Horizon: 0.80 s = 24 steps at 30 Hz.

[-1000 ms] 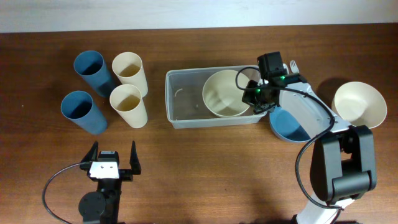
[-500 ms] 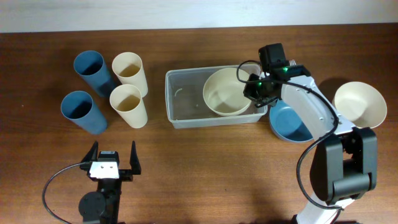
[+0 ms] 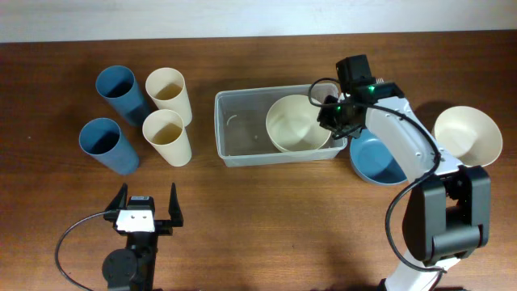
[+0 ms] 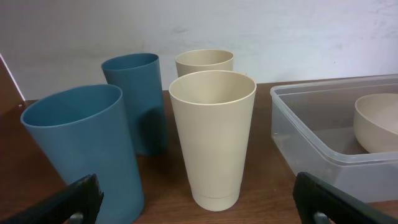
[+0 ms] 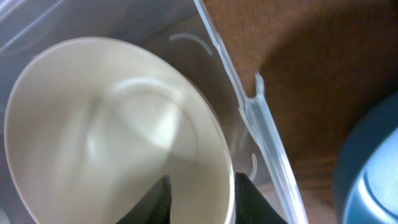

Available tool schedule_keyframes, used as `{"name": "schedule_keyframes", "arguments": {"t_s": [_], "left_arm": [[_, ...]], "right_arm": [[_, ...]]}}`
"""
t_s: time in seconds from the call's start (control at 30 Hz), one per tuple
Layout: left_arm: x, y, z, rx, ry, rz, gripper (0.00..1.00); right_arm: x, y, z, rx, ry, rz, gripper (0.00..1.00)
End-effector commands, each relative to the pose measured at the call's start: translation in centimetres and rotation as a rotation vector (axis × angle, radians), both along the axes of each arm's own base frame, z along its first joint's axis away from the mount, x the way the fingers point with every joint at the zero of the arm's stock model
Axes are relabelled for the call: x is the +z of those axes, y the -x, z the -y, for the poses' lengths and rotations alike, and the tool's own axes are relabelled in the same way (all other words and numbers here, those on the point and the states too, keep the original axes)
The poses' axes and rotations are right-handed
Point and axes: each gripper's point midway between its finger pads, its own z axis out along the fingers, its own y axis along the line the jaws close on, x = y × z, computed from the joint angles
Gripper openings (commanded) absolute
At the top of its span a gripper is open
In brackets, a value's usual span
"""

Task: Pack container
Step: 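Move the right gripper right to the back cream bowl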

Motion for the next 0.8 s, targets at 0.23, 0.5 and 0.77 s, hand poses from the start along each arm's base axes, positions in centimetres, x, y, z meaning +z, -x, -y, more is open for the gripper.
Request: {"name": "schedule_keyframes", "arguments": {"t_s": [0.23,0.5,0.77], "left_arm": [[-0.1,0.0,0.1,-0.009,-0.015,0.002,1.00],[-0.1,0.0,0.1,-0.009,-0.015,0.002,1.00],[-0.1,0.0,0.1,-0.009,-0.015,0.002,1.00]], "right_arm": [[13.2,-3.2,0.5,0.109,0.062,0.193,0.88],[17.6,-0.2,11.0,-0.114,0.160,0.114,0.99],[15.9,4.0,22.7,-0.478,0.168,-0.022,0.99]]}}
